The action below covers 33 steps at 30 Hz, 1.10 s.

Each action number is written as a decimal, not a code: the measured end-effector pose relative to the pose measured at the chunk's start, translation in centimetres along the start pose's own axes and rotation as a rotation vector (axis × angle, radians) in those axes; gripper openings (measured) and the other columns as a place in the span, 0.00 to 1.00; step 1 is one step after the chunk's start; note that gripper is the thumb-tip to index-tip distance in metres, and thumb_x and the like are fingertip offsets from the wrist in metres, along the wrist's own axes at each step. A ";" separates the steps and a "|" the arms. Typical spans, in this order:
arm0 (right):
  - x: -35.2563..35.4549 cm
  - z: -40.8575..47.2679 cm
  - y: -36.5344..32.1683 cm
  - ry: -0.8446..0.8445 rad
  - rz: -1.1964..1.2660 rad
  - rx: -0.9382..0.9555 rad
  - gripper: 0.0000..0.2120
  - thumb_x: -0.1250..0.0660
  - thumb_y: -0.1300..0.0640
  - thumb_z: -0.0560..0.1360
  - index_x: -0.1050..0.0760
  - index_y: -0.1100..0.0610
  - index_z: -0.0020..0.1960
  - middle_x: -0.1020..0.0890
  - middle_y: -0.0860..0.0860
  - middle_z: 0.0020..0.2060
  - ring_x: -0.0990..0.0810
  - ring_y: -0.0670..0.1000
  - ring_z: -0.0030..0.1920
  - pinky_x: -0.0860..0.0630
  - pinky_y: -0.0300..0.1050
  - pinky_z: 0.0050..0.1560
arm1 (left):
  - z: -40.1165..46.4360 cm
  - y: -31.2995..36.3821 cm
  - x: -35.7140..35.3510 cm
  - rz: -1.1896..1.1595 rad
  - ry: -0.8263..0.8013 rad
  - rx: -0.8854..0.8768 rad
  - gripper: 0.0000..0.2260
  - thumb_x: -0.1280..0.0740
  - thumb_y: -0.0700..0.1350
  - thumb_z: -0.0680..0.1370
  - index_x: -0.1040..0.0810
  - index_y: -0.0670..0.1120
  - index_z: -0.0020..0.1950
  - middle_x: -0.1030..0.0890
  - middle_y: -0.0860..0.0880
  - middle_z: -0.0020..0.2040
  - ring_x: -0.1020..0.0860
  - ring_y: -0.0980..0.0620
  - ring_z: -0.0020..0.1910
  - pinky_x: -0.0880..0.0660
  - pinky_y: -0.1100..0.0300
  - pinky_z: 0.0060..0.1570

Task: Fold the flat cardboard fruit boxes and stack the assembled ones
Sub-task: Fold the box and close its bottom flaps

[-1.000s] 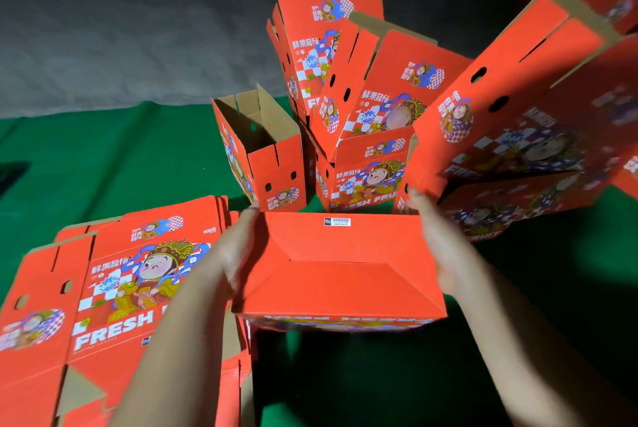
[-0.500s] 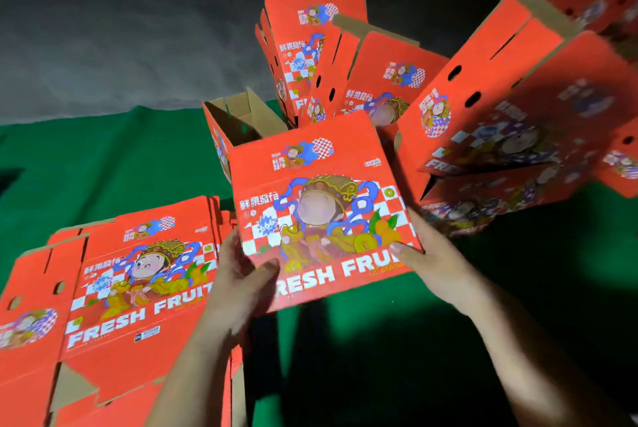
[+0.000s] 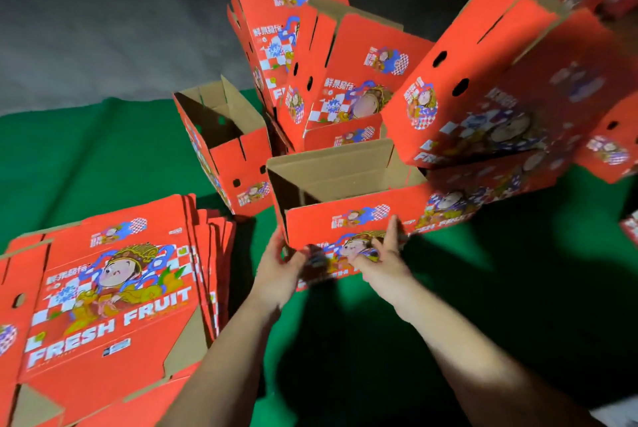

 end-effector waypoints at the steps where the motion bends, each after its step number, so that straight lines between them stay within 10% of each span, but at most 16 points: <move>1: -0.2 0.4 -0.1 -0.022 -0.001 -0.008 0.54 0.28 0.63 0.78 0.68 0.42 0.81 0.34 0.46 0.72 0.30 0.51 0.74 0.32 0.59 0.74 | 0.4 0.1 -0.6 0.009 -0.010 0.002 0.29 0.35 0.27 0.79 0.33 0.44 0.77 0.18 0.50 0.61 0.20 0.68 0.50 0.25 0.62 0.64; 8: 0.0 3.2 -1.0 -0.069 -0.011 0.117 0.46 0.33 0.70 0.79 0.58 0.48 0.84 0.33 0.41 0.68 0.24 0.39 0.61 0.30 0.22 0.52 | 4.1 0.8 -3.0 -0.090 -0.151 0.019 0.38 0.38 0.20 0.76 0.43 0.44 0.81 0.22 0.42 0.68 0.20 0.56 0.59 0.25 0.55 0.68; 11: -0.9 4.3 -0.8 -0.079 -0.007 0.104 0.41 0.34 0.70 0.79 0.52 0.53 0.83 0.33 0.34 0.64 0.23 0.27 0.55 0.32 0.18 0.48 | 5.6 0.3 -1.6 -0.051 -0.212 0.032 0.37 0.37 0.21 0.75 0.39 0.45 0.79 0.20 0.53 0.62 0.19 0.62 0.58 0.22 0.66 0.56; 16: 1.4 5.7 -0.2 0.423 0.067 0.084 0.39 0.31 0.70 0.75 0.44 0.57 0.81 0.33 0.59 0.72 0.24 0.57 0.66 0.31 0.51 0.73 | 6.2 -0.2 0.1 0.128 -0.118 0.112 0.50 0.23 0.45 0.67 0.48 0.46 0.83 0.32 0.43 0.75 0.33 0.43 0.76 0.34 0.45 0.76; 18: 4.0 7.3 -0.3 0.485 0.147 0.007 0.40 0.32 0.67 0.75 0.45 0.53 0.82 0.33 0.60 0.74 0.25 0.59 0.69 0.31 0.57 0.73 | 6.2 -0.2 -0.2 0.066 -0.139 0.142 0.48 0.21 0.42 0.70 0.46 0.48 0.83 0.27 0.45 0.71 0.28 0.49 0.72 0.27 0.54 0.70; 22: 6.0 9.5 -1.3 0.313 0.200 -0.092 0.33 0.33 0.59 0.71 0.35 0.47 0.74 0.19 0.52 0.60 0.17 0.55 0.58 0.19 0.53 0.55 | 6.1 -0.2 -1.8 -0.060 -0.197 0.075 0.36 0.31 0.25 0.76 0.38 0.46 0.79 0.18 0.51 0.55 0.18 0.67 0.46 0.23 0.71 0.45; 27: 7.0 8.7 -0.3 0.449 0.207 0.038 0.21 0.34 0.62 0.75 0.29 0.52 0.67 0.18 0.54 0.61 0.18 0.55 0.60 0.22 0.56 0.64 | 7.0 1.9 -2.6 -0.051 -0.231 -0.013 0.46 0.27 0.31 0.73 0.47 0.55 0.82 0.16 0.58 0.56 0.18 0.64 0.53 0.24 0.67 0.57; 33: 7.4 9.8 -0.7 0.458 0.148 0.132 0.16 0.35 0.61 0.75 0.29 0.56 0.62 0.22 0.51 0.48 0.22 0.52 0.46 0.24 0.51 0.48 | 9.7 2.3 -3.1 0.105 -0.248 0.122 0.58 0.25 0.41 0.68 0.64 0.54 0.83 0.24 0.48 0.70 0.20 0.49 0.64 0.28 0.46 0.71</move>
Point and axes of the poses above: each hand's wrist, its own z-axis towards the middle knuckle, its own x-axis out of the back of the hand, y = z × x, the point moved 2 cm from there along z, towards the middle knuckle
